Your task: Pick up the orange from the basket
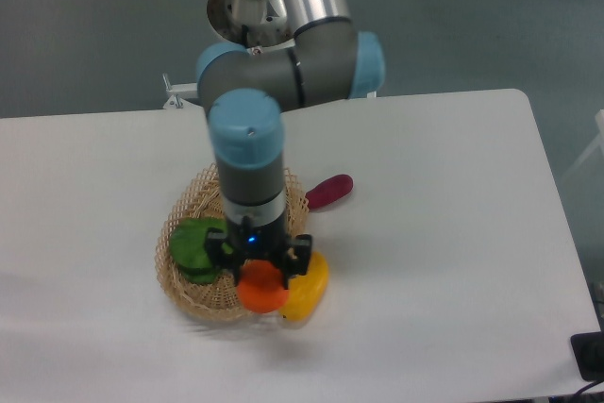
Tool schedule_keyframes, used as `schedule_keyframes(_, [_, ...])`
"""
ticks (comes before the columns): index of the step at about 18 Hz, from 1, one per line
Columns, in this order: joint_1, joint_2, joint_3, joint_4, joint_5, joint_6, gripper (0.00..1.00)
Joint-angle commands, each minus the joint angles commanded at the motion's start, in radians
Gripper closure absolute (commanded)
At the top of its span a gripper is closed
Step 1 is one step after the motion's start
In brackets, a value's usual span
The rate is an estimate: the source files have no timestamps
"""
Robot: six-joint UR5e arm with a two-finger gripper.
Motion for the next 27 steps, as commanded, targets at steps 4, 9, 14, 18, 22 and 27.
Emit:
schedule_keyframes(4, [0.083, 0.028, 0.005, -0.009, -0.012, 0.192, 0.37])
schedule_keyframes(9, [0.184, 0.034, 0.022, -0.031, -0.018, 0.358, 0.37])
schedule_keyframes(14, [0.266, 0.032, 0.031, -0.052, -0.020, 0.508, 0.37])
schedule_keyframes(18, [0.267, 0.032, 0.043, -0.069, -0.018, 0.508, 0.37])
schedule_keyframes(22, [0.267, 0.032, 0.043, -0.068, -0.020, 0.507, 0.37])
schedule_keyframes(27, [0.275, 0.034, 0.042, -0.069, -0.035, 0.507, 0.37])
